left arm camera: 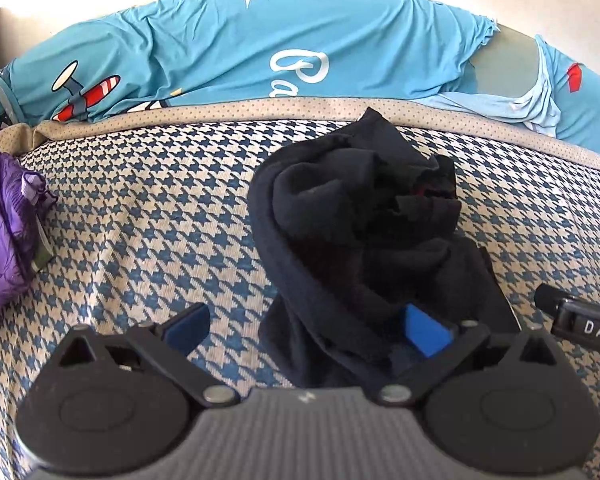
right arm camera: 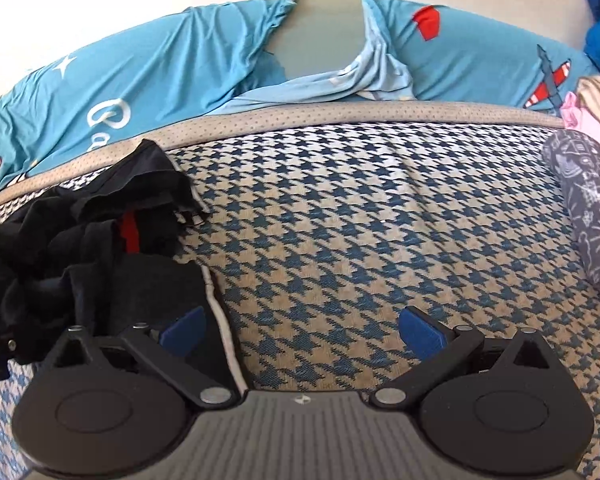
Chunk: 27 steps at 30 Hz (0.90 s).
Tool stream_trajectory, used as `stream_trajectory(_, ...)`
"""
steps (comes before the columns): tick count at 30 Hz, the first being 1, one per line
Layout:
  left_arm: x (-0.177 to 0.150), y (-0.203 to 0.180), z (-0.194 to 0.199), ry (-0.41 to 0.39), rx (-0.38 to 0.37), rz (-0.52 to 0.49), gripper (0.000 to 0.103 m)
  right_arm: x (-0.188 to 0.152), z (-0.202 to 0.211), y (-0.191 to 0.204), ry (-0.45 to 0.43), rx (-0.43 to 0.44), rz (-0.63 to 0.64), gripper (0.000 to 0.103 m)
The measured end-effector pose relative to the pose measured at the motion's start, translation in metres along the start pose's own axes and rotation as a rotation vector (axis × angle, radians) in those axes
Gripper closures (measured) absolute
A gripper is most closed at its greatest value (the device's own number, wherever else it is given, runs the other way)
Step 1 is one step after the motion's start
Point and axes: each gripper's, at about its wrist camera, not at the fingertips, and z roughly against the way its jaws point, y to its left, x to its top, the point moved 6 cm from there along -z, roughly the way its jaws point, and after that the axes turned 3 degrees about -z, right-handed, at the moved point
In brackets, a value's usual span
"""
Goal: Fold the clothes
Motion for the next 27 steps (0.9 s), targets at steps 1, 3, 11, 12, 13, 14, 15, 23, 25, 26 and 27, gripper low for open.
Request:
stream_trajectory(1, -0.001, -0.001, 0.0, 0.002, 0.001, -0.002, 0.0, 0.0, -0.001, -0.002, -0.001, -0.012, -0.005, 0.0)
stream_trajectory(3, -0.001, -0.003, -0.001, 0.002, 0.009, -0.006, 0.0, 0.0, -0.002, -0.007, 0.007, -0.016, -0.026, 0.0)
stream_trajectory(11, -0.003, -0.003, -0.006, 0.003, 0.066, -0.034, 0.0, 0.003, -0.004, -0.014, 0.004, -0.002, -0.083, 0.0)
stream_trajectory(12, -0.003, -0.003, -0.006, 0.004, 0.069, -0.034, 0.0, 0.003, -0.003, -0.013, -0.007, 0.0, -0.078, 0.0)
stream_trajectory(13, -0.004, -0.002, -0.007, 0.006, 0.072, -0.035, 0.0, 0.003, -0.003, -0.011, -0.014, 0.003, -0.072, 0.0)
stream_trajectory(14, -0.004, -0.003, -0.007, 0.006, 0.079, -0.039, 0.0, 0.004, -0.002, -0.009, -0.019, 0.007, -0.063, 0.0)
stream_trajectory(15, -0.005, -0.003, -0.006, 0.003, 0.084, -0.045, 0.0, 0.003, -0.002, -0.007, -0.023, 0.013, -0.056, 0.0)
stream_trajectory(23, -0.007, -0.009, 0.002, -0.034, 0.063, -0.093, 0.0, 0.003, -0.001, 0.014, -0.066, 0.045, 0.003, 0.0)
stream_trajectory(25, -0.008, -0.013, 0.003, -0.036, 0.036, -0.113, 0.0, 0.003, -0.002, 0.018, -0.07, 0.045, 0.014, 0.0)
stream_trajectory(26, -0.009, -0.015, 0.004, -0.036, 0.023, -0.123, 0.0, 0.003, -0.002, 0.019, -0.071, 0.039, 0.021, 0.0)
stream_trajectory(27, -0.009, -0.017, 0.004, -0.037, 0.009, -0.134, 0.0, 0.003, -0.003, 0.02, -0.073, 0.029, 0.03, 0.0)
